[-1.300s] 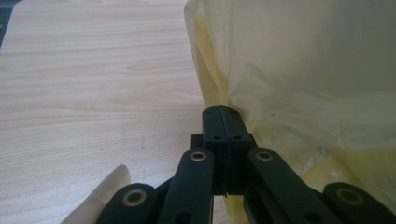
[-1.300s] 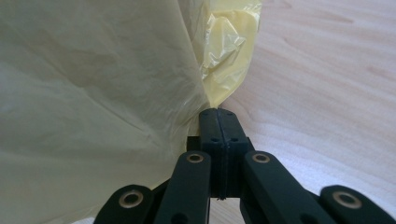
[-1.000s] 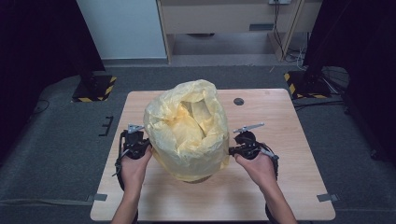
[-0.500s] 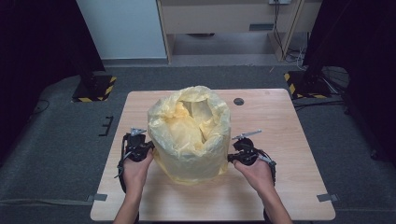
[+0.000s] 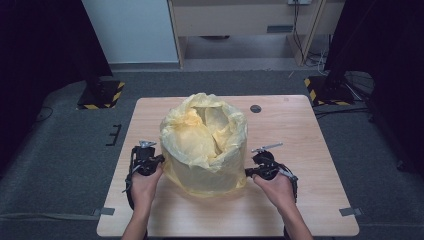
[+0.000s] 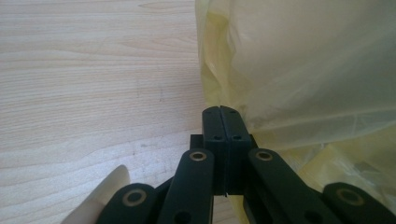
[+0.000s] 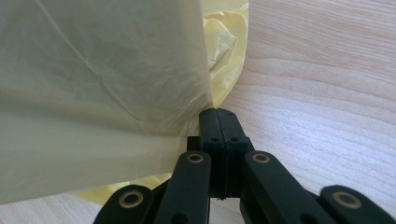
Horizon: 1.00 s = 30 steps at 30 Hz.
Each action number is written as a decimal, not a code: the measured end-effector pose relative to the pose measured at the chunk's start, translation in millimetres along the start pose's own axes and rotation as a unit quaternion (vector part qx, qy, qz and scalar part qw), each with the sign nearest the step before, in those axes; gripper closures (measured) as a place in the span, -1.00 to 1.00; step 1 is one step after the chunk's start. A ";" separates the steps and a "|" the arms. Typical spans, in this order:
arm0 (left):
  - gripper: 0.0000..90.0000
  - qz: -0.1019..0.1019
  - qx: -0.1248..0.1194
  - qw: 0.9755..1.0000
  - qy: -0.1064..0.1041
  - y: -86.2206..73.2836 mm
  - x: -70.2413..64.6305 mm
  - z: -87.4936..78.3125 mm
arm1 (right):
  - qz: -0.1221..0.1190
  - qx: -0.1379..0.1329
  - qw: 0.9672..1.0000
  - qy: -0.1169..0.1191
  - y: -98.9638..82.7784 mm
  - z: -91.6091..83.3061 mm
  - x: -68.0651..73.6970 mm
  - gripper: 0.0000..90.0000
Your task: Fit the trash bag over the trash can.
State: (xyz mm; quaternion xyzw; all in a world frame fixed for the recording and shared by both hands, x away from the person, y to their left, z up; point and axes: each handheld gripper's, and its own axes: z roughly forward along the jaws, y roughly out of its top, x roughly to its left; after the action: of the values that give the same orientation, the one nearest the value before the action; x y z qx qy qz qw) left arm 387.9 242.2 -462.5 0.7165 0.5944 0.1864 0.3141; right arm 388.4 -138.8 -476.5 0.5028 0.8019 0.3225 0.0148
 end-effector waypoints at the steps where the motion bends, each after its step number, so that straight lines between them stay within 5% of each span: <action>1: 1.00 -0.001 -0.001 1.000 0.000 0.2 -0.1 -0.5 | 0.000 0.000 1.000 -0.001 -0.1 -0.5 -0.2 1.00; 5: 1.00 -0.004 -0.011 1.000 -0.005 -0.4 -1.6 -3.5 | 0.000 -0.009 1.000 0.000 -0.1 -3.7 0.7 1.00; 8: 0.72 -0.010 -0.022 1.000 0.002 -1.4 -1.8 -6.3 | -0.003 -0.023 1.000 0.004 -0.9 -7.9 1.4 0.98; 12: 0.39 -0.022 -0.040 0.999 0.000 -2.3 -0.8 -14.8 | -0.003 -0.040 0.999 0.000 -2.4 -16.4 1.7 0.61; 17: 0.05 -0.022 -0.067 0.998 0.001 -4.1 2.1 -30.7 | -0.004 -0.062 0.998 0.001 -3.7 -31.4 1.4 0.48; 25: -0.46 0.001 -0.073 0.997 0.004 -14.4 11.0 -41.7 | -0.011 -0.089 0.996 0.006 0.0 -61.2 1.5 0.46; 30: -0.79 -0.012 -0.081 0.996 0.019 -25.3 23.0 -42.6 | -0.018 -0.098 0.995 0.011 4.0 -74.9 -0.4 0.60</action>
State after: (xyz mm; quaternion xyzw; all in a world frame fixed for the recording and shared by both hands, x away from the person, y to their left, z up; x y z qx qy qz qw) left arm 347.2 276.6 -450.7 0.6777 0.5920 0.2435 0.3620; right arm 365.8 -175.6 -415.2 0.4805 0.7757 0.4045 0.0611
